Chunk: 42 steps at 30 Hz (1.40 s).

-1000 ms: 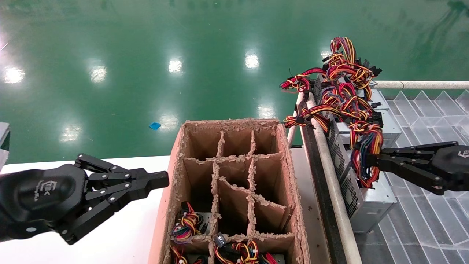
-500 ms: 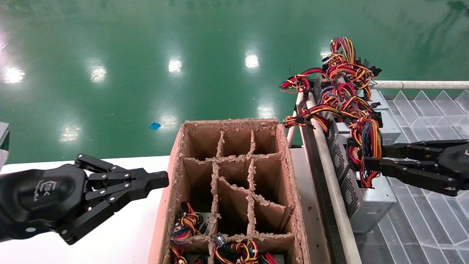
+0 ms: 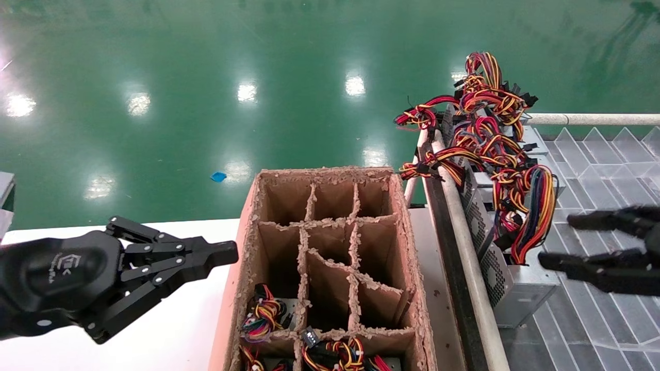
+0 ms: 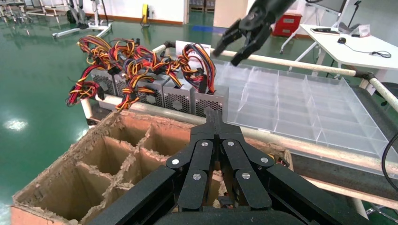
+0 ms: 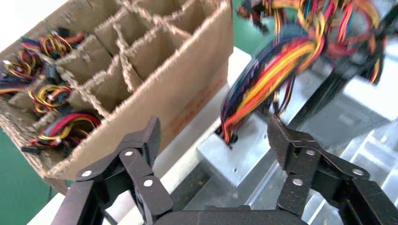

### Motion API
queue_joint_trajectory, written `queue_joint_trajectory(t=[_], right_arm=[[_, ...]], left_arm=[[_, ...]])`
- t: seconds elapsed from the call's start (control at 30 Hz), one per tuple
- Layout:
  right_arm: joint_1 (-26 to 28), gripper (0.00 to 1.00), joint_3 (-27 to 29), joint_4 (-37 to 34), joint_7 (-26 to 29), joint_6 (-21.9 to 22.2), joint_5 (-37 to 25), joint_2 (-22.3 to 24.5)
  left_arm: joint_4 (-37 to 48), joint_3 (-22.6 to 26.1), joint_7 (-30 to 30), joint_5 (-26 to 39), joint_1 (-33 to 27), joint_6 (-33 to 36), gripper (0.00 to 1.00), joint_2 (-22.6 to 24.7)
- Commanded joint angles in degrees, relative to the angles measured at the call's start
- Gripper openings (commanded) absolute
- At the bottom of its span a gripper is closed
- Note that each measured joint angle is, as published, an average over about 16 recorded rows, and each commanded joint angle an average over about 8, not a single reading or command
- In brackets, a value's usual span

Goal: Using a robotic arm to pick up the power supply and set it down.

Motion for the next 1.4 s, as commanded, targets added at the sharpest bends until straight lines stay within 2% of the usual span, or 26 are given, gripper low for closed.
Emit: queue_joint_trajectory(t=[0.03,0.37,0.87,0.9,1.13,1.17,1.4], right_arm=[[1.41,1.00,0.47,0.05,0.78,-0.93,-0.84,0.14],[1.41,1.00,3.44,-0.22,-5.28,0.30,5.81,0.51],[-5.60,1.00,7.55,-1.18,-12.95,-1.53,9.72,-5.23],[-6.12,1.00,7.83,-1.25,-13.48,-1.64,10.01,-5.64],[-9.76,1.00,9.77,-1.73,-17.20,-2.39,12.09,-8.52],[-10.28,1.00,10.04,-1.80,-17.73,-2.50,12.39,-8.93],[-14.05,1.00,12.05,-2.29,-21.58,-3.28,14.54,-11.92]], left_arm=[[0.00,0.00,0.00,0.00,0.00,0.00,0.00,0.00],[0.00,0.00,0.00,0.00,0.00,0.00,0.00,0.00],[0.00,0.00,0.00,0.00,0.00,0.00,0.00,0.00],[0.00,0.00,0.00,0.00,0.00,0.00,0.06,0.00],[0.00,0.00,0.00,0.00,0.00,0.00,0.93,0.00],[0.00,0.00,0.00,0.00,0.00,0.00,1.00,0.00],[0.00,0.00,0.00,0.00,0.00,0.00,1.00,0.00]])
